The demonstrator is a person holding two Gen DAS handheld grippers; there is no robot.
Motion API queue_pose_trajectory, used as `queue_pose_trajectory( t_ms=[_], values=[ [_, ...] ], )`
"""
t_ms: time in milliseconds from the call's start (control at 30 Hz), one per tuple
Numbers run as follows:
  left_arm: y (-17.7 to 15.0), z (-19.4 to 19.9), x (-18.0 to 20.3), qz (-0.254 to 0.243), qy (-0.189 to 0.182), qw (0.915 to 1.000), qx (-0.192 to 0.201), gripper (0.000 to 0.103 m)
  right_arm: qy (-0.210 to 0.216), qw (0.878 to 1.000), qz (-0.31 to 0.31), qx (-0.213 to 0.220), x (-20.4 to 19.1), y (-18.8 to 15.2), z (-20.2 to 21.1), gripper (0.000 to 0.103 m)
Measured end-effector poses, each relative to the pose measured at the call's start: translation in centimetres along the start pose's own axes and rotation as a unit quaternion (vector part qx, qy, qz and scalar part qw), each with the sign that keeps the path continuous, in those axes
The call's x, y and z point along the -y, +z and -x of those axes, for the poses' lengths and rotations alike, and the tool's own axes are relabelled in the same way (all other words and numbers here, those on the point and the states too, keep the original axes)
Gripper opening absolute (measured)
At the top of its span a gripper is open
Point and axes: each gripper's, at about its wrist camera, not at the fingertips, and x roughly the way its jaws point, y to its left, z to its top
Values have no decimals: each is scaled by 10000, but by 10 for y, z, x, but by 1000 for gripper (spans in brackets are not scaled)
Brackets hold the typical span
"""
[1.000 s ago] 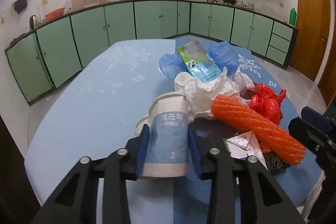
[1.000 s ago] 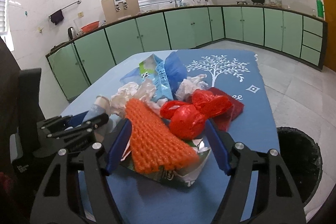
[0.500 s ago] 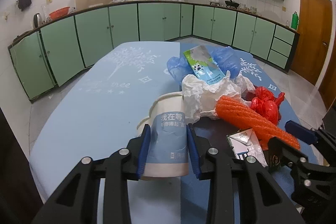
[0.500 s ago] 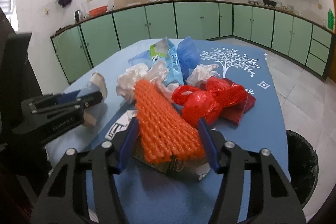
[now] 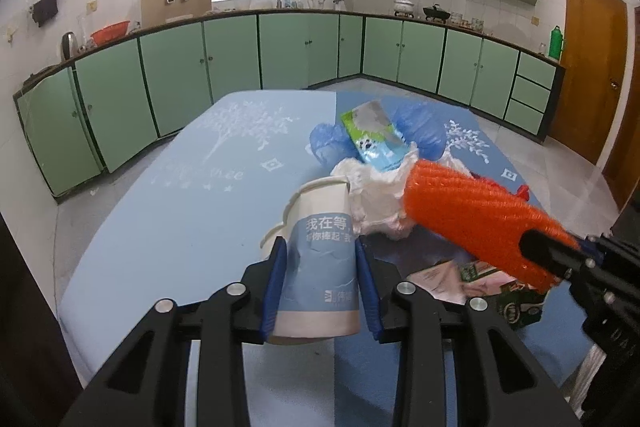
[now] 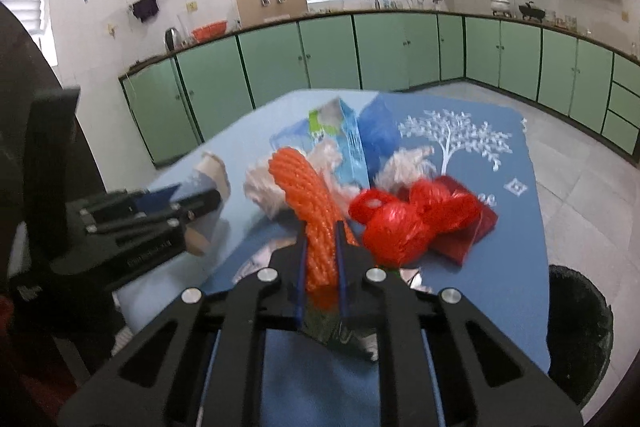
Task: Collect trash
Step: 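Grasp a long orange foam net with the right gripper, then drop the orange net into the bin with the right gripper while the left drops the cup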
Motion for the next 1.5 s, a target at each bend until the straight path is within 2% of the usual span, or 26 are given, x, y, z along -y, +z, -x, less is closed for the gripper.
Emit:
queue_pose_trajectory(
  t_ms=[233, 400, 600, 833, 1033, 1233, 1500],
  values=[
    [17, 18, 7, -20, -133, 9995, 285, 34, 87, 9992, -196, 323, 7, 20, 21, 11],
    [34, 34, 18, -64, -359, 9978, 546, 34, 195, 9978, -339, 536, 12, 32, 40, 11],
    [52, 39, 42, -211, -731, 9947, 696, 34, -48, 9962, -379, 782, 24, 42, 65, 11],
    [65, 36, 82, -467, -1236, 9881, 789, 34, -682, 9913, -598, 949, 59, 40, 95, 11],
    [74, 28, 131, -742, -1736, 9782, 863, 34, -1271, 9825, -862, 1050, 101, 31, 120, 11],
    [76, 13, 185, -954, -2216, 9672, 798, 34, -1919, 9690, -1167, 1028, 151, 12, 142, 11],
    [61, -10, 253, -1220, -2695, 9537, 538, 34, -2498, 9530, -1495, 837, 206, -21, 150, 11]
  ],
)
